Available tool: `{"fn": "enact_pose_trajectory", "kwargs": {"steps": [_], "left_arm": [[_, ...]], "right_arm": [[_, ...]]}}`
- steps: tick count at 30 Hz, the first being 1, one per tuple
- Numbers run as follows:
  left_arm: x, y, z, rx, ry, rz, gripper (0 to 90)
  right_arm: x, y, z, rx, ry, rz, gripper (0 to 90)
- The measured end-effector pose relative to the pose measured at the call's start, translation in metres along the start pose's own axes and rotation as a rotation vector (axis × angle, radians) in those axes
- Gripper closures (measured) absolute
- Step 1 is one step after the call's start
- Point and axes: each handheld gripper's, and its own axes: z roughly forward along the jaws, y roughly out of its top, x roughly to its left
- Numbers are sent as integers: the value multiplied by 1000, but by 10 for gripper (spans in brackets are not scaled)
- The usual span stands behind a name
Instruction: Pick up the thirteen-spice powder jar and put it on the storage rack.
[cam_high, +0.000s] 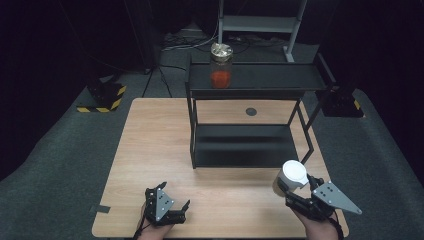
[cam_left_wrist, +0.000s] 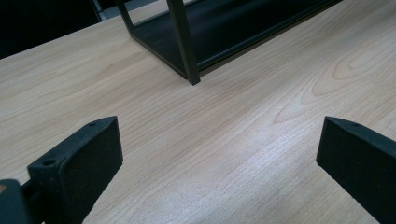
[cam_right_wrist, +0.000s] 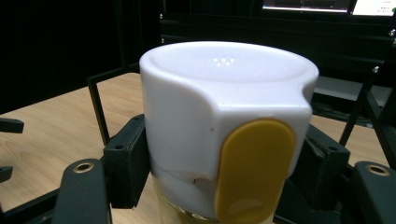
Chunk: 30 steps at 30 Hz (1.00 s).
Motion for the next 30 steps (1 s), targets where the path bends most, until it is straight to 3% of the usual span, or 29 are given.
{"fn": "enact_pose_trajectory", "kwargs": {"steps": [7,13,30], "left_arm": [[1,1,1,8,-4,3,5],[2,-1,-1,-5,-6,-7,4],[3,-1,-1,-5,-12,-5,5]], "right_arm": [[-3,9,15,-14,11,-17,298],[-7,19,26,-36,27,1,298],[-15,52,46,-81,10,-5,298]]}}
